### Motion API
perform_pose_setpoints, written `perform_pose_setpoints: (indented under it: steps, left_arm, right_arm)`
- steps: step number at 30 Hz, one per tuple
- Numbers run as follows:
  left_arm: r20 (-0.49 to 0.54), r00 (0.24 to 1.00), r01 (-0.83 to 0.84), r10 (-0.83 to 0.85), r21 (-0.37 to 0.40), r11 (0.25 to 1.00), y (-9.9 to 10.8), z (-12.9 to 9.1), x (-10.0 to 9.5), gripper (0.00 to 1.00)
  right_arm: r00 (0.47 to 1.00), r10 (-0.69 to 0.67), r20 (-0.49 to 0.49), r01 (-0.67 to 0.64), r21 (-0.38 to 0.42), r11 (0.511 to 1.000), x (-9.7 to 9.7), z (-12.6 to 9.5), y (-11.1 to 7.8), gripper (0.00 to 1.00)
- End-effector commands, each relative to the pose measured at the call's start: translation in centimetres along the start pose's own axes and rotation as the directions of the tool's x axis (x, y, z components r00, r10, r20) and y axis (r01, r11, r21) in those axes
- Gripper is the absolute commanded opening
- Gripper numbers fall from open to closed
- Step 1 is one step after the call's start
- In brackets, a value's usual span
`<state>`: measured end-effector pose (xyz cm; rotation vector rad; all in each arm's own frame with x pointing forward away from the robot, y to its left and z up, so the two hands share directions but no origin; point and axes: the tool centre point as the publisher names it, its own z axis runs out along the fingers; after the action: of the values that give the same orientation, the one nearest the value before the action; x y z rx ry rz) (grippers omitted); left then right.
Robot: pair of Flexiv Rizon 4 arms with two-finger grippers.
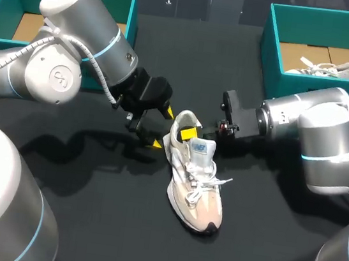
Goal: Take the shoe out of the shoebox, open the shoe tongue, remove and reinsert the insole, then place the shoe into the shoebox
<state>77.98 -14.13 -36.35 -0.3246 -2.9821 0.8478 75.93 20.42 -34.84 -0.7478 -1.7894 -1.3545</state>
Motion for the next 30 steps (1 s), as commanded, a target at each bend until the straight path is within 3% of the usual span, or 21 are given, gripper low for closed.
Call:
perform_pose_setpoints:
  steps: [1,3,5,8,14,22,25,30]
  left_arm:
    - [0.001,1.0,-0.001,0.001,0.0,1.0,0.1,0.0,0.1,1.0]
    - [0.001,1.0,-0.001,0.001,0.0,1.0,0.1,0.0,0.1,1.0]
    - [0.001,1.0,-0.001,0.001,0.0,1.0,0.1,0.0,0.1,1.0]
    - [0.001,1.0,-0.001,0.001,0.0,1.0,0.1,0.0,0.1,1.0]
    - [0.001,1.0,-0.001,0.001,0.0,1.0,0.1,0.0,0.1,1.0]
    - [0.013,1.0,-0.021,0.021,-0.019,1.0,-0.1,-0.7,0.6,1.0]
    - [0.019,1.0,-0.02,0.02,-0.023,1.0,0.0,-1.0,0.6,1.0]
    - [0.028,0.999,-0.018,0.019,-0.032,0.999,0.1,-1.8,0.6,1.0]
  right_arm:
    - [1.0,0.011,0.014,-0.011,-0.003,1.0,0.1,0.2,-1.6,0.0]
    - [1.0,-0.008,0.026,0.008,-0.006,1.0,0.6,0.3,-1.3,0.0]
    - [0.998,-0.04,0.041,0.04,-0.007,0.999,1.1,0.2,-0.7,0.31]
    - [0.995,-0.085,0.059,0.086,-0.005,0.996,1.9,0.1,0.2,0.43]
    - [0.986,-0.144,0.089,0.142,0.021,0.99,2.9,-0.3,1.6,0.45]
    - [0.983,-0.144,0.116,0.141,0.029,0.99,2.8,-1.1,1.9,0.5]
    - [0.981,-0.138,0.133,0.135,0.03,0.99,2.6,-1.4,1.9,0.58]
    - [0.977,-0.111,0.184,0.108,0.026,0.994,2.3,-2.5,2.0,0.56]
